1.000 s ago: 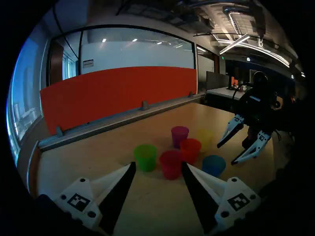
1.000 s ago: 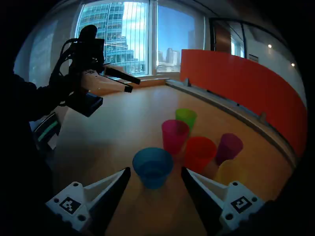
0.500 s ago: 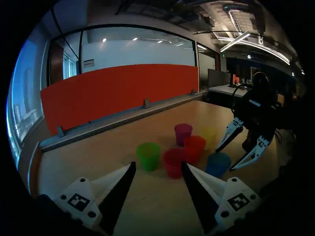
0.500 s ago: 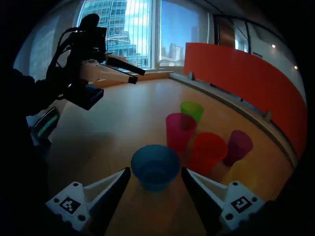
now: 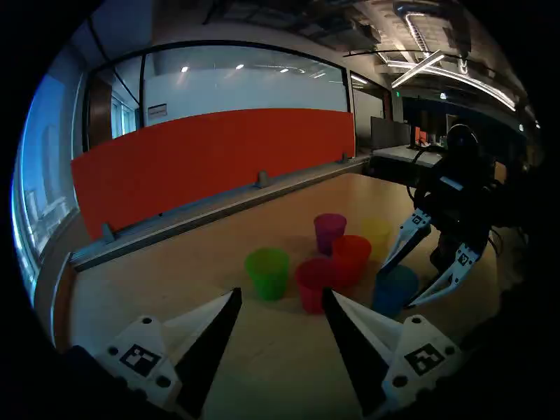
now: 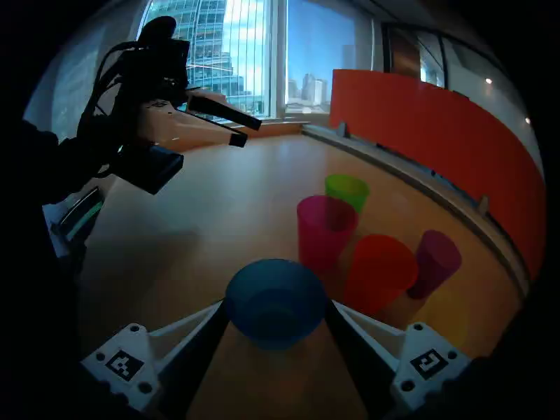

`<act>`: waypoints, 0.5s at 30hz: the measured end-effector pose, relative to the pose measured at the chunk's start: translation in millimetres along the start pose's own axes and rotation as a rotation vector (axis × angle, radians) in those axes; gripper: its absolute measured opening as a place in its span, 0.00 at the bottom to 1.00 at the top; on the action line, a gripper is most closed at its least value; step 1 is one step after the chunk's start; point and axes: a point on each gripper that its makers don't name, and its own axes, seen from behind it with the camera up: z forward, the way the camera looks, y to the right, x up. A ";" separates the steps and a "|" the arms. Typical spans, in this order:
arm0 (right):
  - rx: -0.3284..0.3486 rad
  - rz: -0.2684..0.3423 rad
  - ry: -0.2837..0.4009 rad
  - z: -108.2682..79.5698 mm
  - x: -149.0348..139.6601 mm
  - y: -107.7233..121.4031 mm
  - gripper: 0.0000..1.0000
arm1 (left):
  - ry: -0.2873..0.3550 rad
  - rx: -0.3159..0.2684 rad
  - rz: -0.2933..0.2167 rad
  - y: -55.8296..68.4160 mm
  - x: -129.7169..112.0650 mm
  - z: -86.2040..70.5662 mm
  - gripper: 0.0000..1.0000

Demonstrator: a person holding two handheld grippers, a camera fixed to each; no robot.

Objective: Pour water

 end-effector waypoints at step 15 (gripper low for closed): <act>0.009 -0.009 0.009 11.4 0.9 0.8 0.93 | -0.013 0.004 0.005 -3.5 -7.0 9.1 0.85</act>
